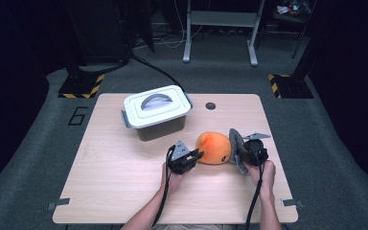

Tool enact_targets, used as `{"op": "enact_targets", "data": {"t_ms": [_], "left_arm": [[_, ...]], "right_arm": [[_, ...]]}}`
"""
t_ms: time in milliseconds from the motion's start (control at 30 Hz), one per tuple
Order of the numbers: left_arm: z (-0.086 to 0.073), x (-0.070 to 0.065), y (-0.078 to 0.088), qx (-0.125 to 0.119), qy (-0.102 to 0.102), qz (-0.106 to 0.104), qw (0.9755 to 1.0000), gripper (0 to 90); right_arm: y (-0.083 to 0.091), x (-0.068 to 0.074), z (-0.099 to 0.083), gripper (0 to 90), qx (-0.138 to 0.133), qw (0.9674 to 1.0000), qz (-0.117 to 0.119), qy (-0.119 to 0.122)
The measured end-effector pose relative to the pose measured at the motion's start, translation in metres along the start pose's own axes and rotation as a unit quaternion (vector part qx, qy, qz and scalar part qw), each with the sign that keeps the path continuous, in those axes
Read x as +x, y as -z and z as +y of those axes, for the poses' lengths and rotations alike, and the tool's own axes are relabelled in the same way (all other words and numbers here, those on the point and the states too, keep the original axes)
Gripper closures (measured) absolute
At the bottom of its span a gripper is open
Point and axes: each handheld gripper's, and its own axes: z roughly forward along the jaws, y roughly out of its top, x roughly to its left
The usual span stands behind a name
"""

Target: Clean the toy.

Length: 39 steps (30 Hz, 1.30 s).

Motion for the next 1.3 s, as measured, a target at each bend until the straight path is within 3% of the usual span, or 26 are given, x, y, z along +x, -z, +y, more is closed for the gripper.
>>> {"op": "enact_targets", "data": {"t_ms": [167,367,600,733,867,967,1300], "left_arm": [[0.000,-0.001,0.000,0.000,-0.005,-0.001,1.0000,79.0],[0.001,-0.002,0.000,0.002,-0.010,-0.001,0.9999,78.9],[0.001,-0.004,0.000,0.002,-0.013,0.001,0.9999,78.8],[0.000,-0.003,0.000,0.004,-0.013,0.003,0.9999,78.7],[0.000,-0.004,-0.001,0.002,-0.013,-0.002,0.9999,78.4],[0.000,-0.004,-0.001,0.001,-0.012,-0.003,0.9999,78.5],[0.000,-0.003,-0.002,0.001,-0.012,-0.007,0.9999,78.5]], "right_arm": [[0.025,0.006,0.011,73.1,-0.040,0.9991,0.005,0.013],[0.044,0.028,0.027,73.1,-0.075,0.9957,0.033,0.044],[0.045,0.063,0.047,73.0,-0.090,0.9899,0.065,0.089],[0.034,0.078,0.051,73.0,-0.071,0.9898,0.062,0.107],[0.030,0.072,0.050,73.3,-0.066,0.9913,0.060,0.097],[0.031,0.063,0.046,73.3,-0.058,0.9936,0.042,0.087],[0.014,0.020,0.019,73.3,-0.022,0.9990,0.020,0.034]]}}
